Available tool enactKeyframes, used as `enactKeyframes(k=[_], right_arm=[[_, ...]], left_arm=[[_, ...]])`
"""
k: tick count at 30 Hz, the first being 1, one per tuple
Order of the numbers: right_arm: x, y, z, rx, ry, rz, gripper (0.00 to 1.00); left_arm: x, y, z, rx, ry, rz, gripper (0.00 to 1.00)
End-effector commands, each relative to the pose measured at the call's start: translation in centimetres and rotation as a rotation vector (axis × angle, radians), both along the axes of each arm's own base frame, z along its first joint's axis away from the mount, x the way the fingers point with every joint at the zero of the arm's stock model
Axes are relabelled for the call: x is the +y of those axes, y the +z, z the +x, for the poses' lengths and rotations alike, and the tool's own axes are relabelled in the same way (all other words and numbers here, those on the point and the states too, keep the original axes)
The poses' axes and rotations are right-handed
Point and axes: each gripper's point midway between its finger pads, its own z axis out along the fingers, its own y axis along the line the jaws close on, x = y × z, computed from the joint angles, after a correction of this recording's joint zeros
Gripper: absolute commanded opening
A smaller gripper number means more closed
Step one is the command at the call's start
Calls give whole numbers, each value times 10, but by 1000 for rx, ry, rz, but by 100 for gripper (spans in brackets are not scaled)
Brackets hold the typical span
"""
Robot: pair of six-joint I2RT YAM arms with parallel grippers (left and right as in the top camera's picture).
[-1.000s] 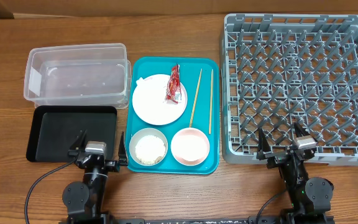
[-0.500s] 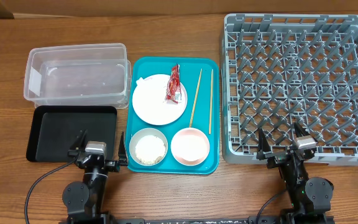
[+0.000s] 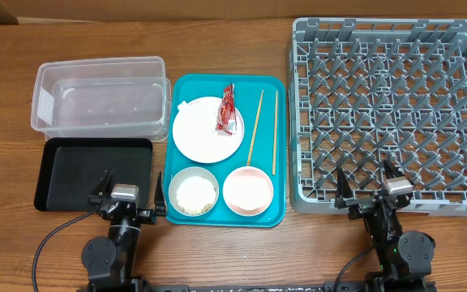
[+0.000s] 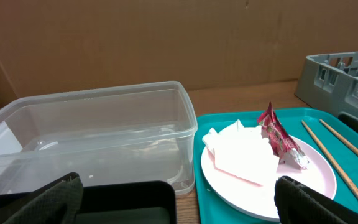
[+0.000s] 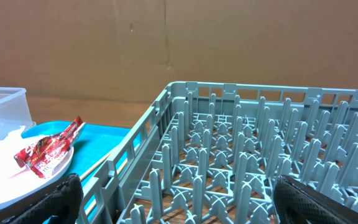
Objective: Sort waste into correct bins and load items into the dishwasher
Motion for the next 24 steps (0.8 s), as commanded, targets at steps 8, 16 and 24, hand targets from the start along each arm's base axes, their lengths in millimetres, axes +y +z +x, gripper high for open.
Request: enactKeyframes(k=[8, 16, 24], right_arm=[[0, -1, 0, -8, 0, 0, 100], [0, -1, 0, -8, 1, 1, 100], [45, 4, -15, 25, 278, 161, 100]], left_arm=[[1, 0, 0, -6, 1, 8, 100], [1, 0, 0, -6, 1, 8, 100], [-27, 3, -5, 5, -157, -125, 100]])
